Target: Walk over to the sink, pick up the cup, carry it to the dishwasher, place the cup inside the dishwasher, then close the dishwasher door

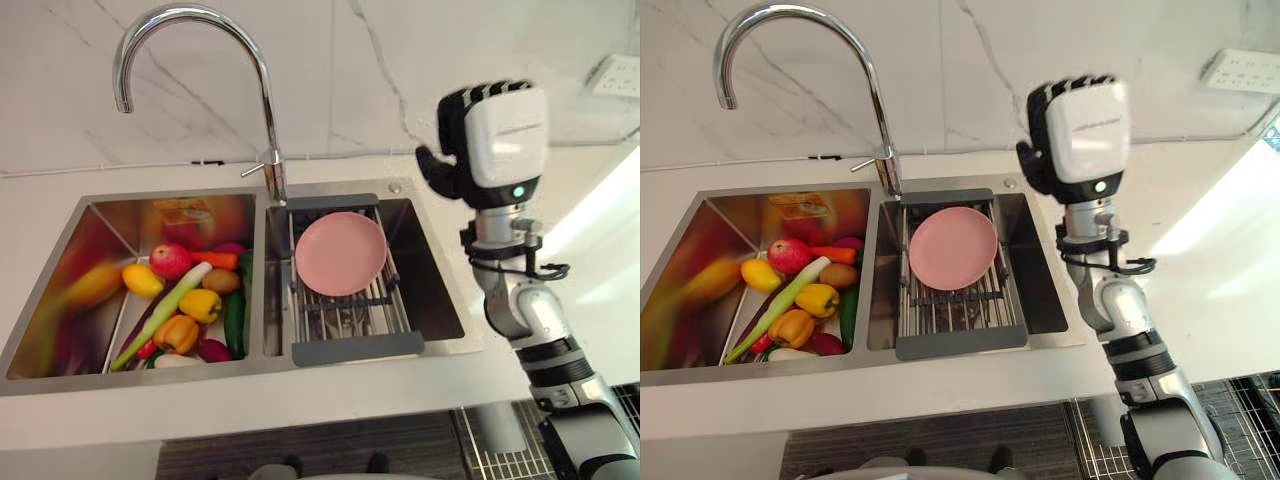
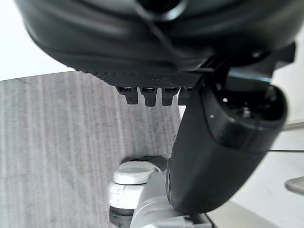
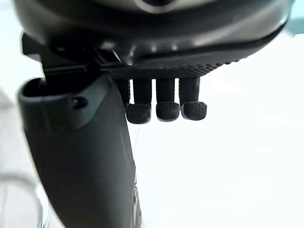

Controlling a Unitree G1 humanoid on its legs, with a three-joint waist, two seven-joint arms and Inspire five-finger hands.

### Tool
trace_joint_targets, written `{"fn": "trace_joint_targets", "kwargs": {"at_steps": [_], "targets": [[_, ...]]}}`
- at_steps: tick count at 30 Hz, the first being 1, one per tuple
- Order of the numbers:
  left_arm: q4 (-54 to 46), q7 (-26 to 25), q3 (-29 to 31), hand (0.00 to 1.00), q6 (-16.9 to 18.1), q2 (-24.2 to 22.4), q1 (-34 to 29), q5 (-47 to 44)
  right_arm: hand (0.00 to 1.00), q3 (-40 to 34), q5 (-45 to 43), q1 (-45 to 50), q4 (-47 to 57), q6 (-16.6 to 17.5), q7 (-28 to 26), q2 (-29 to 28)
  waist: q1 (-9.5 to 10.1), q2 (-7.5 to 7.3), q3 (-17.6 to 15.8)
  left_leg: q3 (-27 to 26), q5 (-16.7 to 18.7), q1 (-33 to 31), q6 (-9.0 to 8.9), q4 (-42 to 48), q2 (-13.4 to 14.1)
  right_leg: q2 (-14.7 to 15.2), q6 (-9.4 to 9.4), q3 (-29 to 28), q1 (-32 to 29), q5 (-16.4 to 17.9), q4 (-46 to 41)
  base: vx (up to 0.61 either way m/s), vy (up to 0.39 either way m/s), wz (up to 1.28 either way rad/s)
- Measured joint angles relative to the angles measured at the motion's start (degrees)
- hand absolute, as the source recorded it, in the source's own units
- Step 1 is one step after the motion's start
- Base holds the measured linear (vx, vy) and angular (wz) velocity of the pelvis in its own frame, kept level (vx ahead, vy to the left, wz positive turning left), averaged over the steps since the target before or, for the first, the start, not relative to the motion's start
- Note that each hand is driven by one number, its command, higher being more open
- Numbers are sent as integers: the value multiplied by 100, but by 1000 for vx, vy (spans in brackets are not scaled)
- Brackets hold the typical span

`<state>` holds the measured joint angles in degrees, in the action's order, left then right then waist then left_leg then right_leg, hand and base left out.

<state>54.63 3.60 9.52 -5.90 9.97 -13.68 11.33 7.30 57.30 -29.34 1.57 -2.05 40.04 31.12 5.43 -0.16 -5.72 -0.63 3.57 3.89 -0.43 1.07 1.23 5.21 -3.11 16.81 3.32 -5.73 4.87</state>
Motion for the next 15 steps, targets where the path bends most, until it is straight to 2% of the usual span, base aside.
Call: {"fn": "trace_joint_targets", "kwargs": {"at_steps": [3,4,6,9,12,15], "targets": [[72,-141,4,100,17,-1,-3,0,0,-187,-368,-28,219,-60,297,-1,15,-6,7,-16,6,-26,9,48,-25,27,-3,-32,-1,0,1,-90,9,-3],[130,-211,6,100,21,-2,-4,-1,100,-315,-523,-28,258,-61,461,-1,16,-6,7,-23,6,-42,9,63,-26,28,-4,-43,-1,2,0,-93,-9,-3],[191,-263,7,100,18,-3,-12,0,100,-549,-766,-28,343,-72,588,-7,13,-4,8,-38,5,-48,9,67,-23,26,-8,-61,-10,8,0,-82,-21,-5],[195,-401,14,100,16,-46,-78,-5,100,-1095,-1780,-2,562,92,589,-57,-9,10,32,-58,-12,-59,-5,23,-13,15,-2,-80,-35,17,0,-78,-30,-4],[203,-612,49,100,24,-122,-158,-38,100,-1722,-2876,509,950,399,207,-368,-28,4,130,-60,-46,-28,-23,-50,4,-5,6,-81,-42,24,-1,-10,-8,-1],[213,-813,196,100,130,-226,-253,-423,100,-1852,-3140,1155,1167,653,-120,-715,-122,-2,191,-68,-71,6,-25,-61,4,-6,6,-83,-31,23,-2,0,0,0]]}}
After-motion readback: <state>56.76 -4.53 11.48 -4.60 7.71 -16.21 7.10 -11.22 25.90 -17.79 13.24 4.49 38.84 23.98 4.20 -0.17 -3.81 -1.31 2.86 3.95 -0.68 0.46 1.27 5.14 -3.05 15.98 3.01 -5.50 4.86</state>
